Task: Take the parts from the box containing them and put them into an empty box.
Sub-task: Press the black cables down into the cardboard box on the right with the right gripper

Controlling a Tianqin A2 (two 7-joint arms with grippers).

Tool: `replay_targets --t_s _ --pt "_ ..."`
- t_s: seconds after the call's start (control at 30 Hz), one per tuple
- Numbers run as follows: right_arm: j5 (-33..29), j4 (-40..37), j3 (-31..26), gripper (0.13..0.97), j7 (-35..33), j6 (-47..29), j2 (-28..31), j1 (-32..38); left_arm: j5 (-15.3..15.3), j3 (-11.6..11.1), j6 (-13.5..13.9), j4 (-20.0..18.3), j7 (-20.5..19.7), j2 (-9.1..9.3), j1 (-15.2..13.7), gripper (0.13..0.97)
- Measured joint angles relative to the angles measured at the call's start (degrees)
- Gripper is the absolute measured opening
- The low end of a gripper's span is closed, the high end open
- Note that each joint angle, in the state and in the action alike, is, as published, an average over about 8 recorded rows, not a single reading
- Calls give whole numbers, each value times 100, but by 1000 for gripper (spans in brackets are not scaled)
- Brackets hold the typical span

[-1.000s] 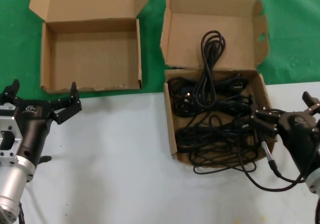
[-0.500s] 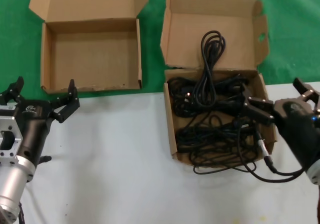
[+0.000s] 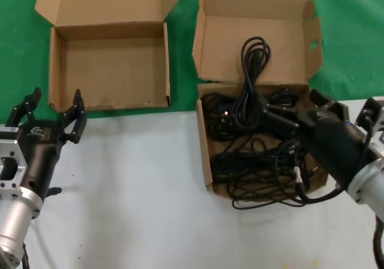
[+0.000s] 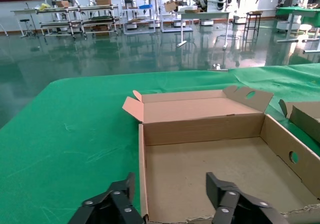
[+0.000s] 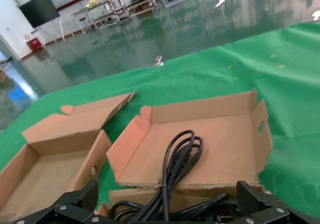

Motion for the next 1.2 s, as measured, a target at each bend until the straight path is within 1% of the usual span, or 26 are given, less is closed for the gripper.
replay_targets --t_s 0.13,0.27,0.3,0.43,0.57,0.6,0.8,0.87,1.07,1.1,1.2 --pt "359 -19 -367 966 -93 83 104 297 0 0 0 0 0 0 0 561" --pt "585 -196 -689 966 -234 136 52 578 0 0 0 0 0 0 0 453" --pt "628 -264 -765 966 -273 146 17 647 0 0 0 0 0 0 0 453" --pt "745 -548 -1001 966 -408 173 -161 877 0 0 0 0 0 0 0 369" --pt "774 -765 -1119 961 -508 190 -346 1022 0 0 0 0 0 0 0 285" --pt "773 -805 -1136 959 -531 195 -389 1048 0 0 0 0 0 0 0 285" --pt "772 -963 -1207 948 -652 233 -579 1154 0 0 0 0 0 0 0 208" --pt "779 -1002 -1222 928 -684 245 -620 1177 0 0 0 0 0 0 0 182" --pt "807 -1099 -1230 867 -763 283 -713 1210 0 0 0 0 -1 0 0 159" --pt "811 -1111 -1227 867 -775 289 -726 1211 0 0 0 0 -1 0 0 154" --pt "824 -1136 -1217 811 -810 306 -755 1212 0 0 0 0 -1 0 0 145"
